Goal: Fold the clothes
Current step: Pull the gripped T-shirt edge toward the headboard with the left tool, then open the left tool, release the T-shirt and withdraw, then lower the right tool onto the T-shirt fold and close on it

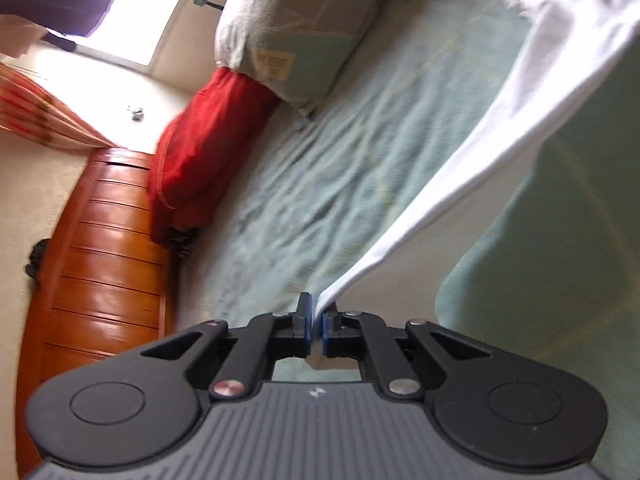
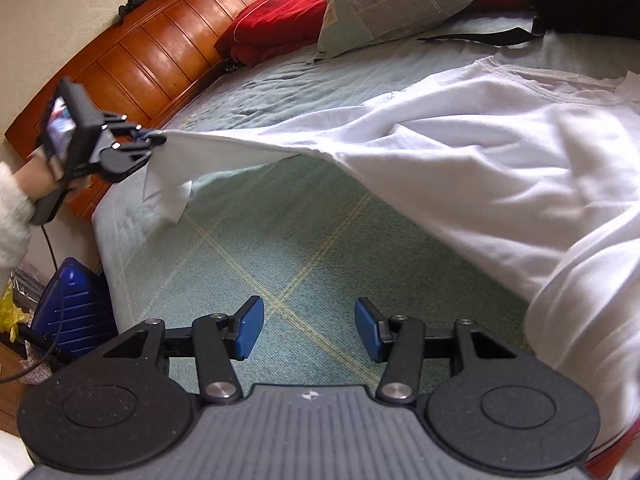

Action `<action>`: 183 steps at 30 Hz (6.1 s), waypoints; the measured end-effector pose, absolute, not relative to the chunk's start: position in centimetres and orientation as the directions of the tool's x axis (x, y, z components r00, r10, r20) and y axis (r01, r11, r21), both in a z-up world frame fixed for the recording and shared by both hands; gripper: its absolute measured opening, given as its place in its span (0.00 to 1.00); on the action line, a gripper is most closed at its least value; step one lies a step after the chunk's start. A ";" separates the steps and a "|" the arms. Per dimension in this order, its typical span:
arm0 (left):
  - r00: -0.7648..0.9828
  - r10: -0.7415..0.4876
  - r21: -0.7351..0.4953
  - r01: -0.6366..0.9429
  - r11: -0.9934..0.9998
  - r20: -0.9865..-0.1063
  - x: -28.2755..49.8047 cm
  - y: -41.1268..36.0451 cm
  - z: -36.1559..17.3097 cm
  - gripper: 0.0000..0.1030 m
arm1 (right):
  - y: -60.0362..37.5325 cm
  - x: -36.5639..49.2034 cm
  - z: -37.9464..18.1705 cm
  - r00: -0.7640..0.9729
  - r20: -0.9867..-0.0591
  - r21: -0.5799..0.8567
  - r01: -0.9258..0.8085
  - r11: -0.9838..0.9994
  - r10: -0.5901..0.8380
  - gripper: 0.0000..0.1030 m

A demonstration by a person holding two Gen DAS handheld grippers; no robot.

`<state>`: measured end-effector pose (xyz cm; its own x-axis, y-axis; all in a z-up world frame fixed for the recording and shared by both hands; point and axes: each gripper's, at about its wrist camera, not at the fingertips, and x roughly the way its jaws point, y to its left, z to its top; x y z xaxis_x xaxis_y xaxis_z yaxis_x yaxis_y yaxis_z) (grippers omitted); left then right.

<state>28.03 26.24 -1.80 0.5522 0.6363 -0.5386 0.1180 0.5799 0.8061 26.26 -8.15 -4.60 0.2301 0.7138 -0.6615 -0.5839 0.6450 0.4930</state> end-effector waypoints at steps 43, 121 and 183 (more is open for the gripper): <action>0.576 0.222 0.248 -0.034 0.968 -0.787 20.4 33.9 1.0 0.41 | -3.8 24.4 -2.3 0.117 -0.641 0.525 -0.654 0.545 0.758 0.60; 0.643 0.009 0.177 0.197 0.964 -0.766 14.4 5.5 -5.2 0.78 | -15.9 19.6 0.0 0.536 -0.563 0.229 -0.630 0.742 0.629 0.63; 0.777 -0.193 0.085 0.302 0.950 -0.599 7.9 5.5 -2.0 0.44 | -16.8 9.9 0.1 0.644 -0.725 -0.088 -0.439 0.894 0.245 0.42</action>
<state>7.92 5.52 -2.01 0.7769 -0.1932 -0.5992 0.3019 0.9495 0.0854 9.88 -16.83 0.10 0.6442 0.2448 -0.7246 -0.4388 0.8942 -0.0880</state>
